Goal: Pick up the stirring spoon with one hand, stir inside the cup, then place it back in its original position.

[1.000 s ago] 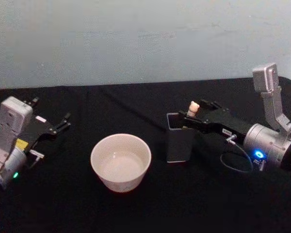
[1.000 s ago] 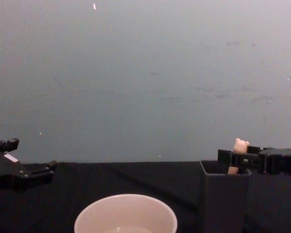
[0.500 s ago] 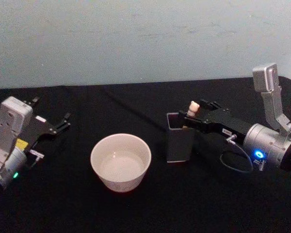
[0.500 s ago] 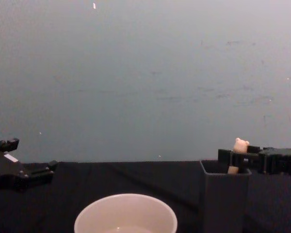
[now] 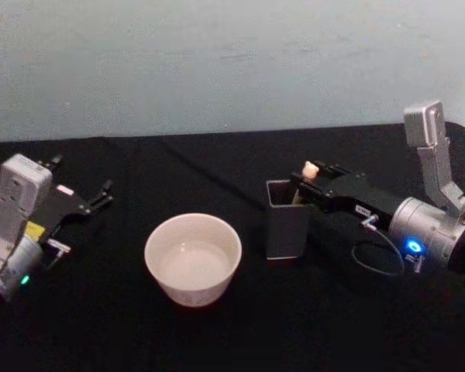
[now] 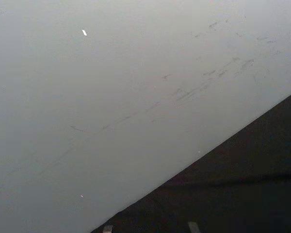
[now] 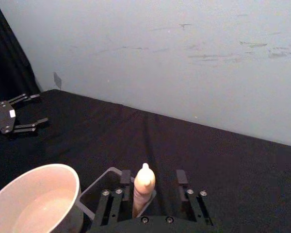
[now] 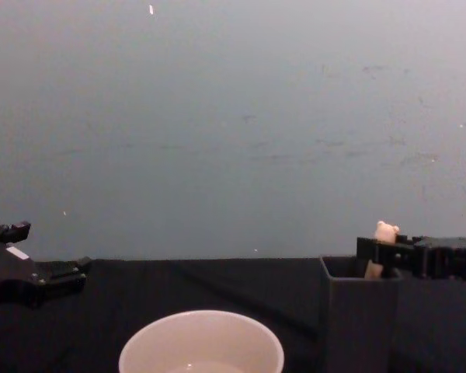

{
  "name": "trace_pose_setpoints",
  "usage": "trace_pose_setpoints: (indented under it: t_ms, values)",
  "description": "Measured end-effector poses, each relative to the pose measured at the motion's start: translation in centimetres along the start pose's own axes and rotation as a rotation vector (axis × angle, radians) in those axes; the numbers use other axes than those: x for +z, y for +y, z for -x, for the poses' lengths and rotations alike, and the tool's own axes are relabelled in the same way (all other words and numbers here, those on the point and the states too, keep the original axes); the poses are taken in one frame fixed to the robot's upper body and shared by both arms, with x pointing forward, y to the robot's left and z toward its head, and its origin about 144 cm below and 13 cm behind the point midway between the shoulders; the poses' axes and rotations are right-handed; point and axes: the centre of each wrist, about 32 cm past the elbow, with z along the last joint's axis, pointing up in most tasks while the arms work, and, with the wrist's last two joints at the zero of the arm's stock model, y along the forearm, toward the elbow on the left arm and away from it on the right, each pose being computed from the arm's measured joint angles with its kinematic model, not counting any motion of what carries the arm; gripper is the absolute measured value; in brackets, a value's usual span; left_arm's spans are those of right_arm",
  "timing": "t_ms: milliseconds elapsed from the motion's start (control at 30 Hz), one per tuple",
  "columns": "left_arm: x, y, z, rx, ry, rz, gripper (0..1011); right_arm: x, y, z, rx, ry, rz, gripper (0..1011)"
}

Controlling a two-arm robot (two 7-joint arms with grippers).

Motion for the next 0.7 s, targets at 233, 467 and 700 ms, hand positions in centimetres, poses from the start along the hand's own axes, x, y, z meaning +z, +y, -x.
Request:
trace_pose_setpoints:
  t_ms: [233, 467, 700]
  values:
    - [0.00, 0.00, 0.00, 0.000, 0.000, 0.000, 1001, 0.00, 0.00, 0.00, 0.000, 0.000, 0.000, 388]
    - [0.00, 0.00, 0.00, 0.000, 0.000, 0.000, 1001, 0.00, 0.00, 0.00, 0.000, 0.000, 0.000, 214]
    - [0.00, 0.00, 0.00, 0.000, 0.000, 0.000, 1001, 0.00, 0.00, 0.00, 0.000, -0.001, 0.000, 214]
